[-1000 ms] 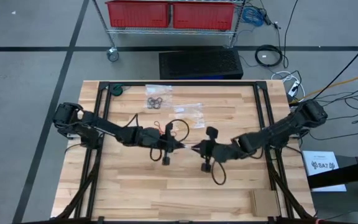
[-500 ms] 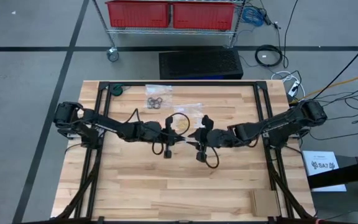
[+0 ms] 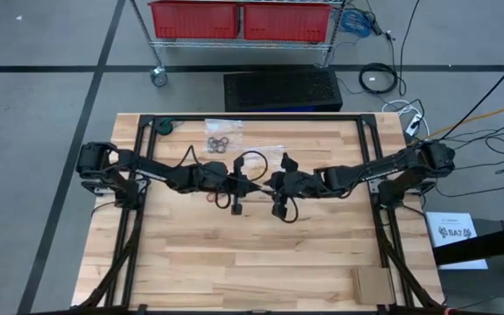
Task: Sort rubber bands
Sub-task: Open the transparent zip bag
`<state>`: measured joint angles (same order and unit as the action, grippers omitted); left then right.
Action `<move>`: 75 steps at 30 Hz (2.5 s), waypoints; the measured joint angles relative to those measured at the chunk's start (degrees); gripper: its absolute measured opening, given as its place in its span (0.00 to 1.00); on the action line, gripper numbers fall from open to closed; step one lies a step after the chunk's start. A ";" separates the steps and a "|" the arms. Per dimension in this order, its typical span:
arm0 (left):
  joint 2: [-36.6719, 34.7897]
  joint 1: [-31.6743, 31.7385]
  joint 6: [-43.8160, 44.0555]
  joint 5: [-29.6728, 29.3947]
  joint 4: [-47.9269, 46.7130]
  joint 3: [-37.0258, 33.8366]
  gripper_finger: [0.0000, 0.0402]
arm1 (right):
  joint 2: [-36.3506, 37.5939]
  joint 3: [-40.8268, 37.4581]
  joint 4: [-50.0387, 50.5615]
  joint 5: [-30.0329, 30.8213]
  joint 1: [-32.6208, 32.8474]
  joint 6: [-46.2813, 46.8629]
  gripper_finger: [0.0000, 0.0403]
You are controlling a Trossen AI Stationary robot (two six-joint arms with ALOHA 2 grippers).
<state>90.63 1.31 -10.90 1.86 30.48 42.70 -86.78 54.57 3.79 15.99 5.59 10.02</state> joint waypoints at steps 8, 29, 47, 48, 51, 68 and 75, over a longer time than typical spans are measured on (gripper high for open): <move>0.00 -0.04 0.01 0.65 0.00 0.00 0.00 | -0.20 0.02 -0.50 -1.53 -0.37 -0.01 0.24; 0.00 -0.06 -0.08 -2.59 -1.20 0.07 0.00 | -0.14 0.02 1.34 -2.29 -0.28 2.19 0.03; -0.72 0.14 -0.54 -3.47 -2.78 0.11 0.00 | 5.09 0.02 15.96 -2.15 2.57 8.40 0.01; -0.72 0.14 -0.52 -3.48 -2.75 0.11 0.00 | 5.45 0.02 16.85 -2.13 2.76 9.04 0.01; -0.72 0.14 -0.54 -3.57 -2.75 0.09 0.00 | 6.43 0.02 19.70 -2.19 3.57 10.56 0.01; -0.83 0.18 -1.09 -3.91 -2.81 0.04 0.00 | 7.89 0.02 29.76 -2.80 6.97 17.69 0.01; -0.85 0.20 -1.50 -3.94 -2.81 0.02 0.00 | 8.40 0.02 31.36 -3.01 6.95 18.14 0.01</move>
<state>89.78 1.52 -12.40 -2.09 27.67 42.72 -78.38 54.59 35.15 12.97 12.53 28.16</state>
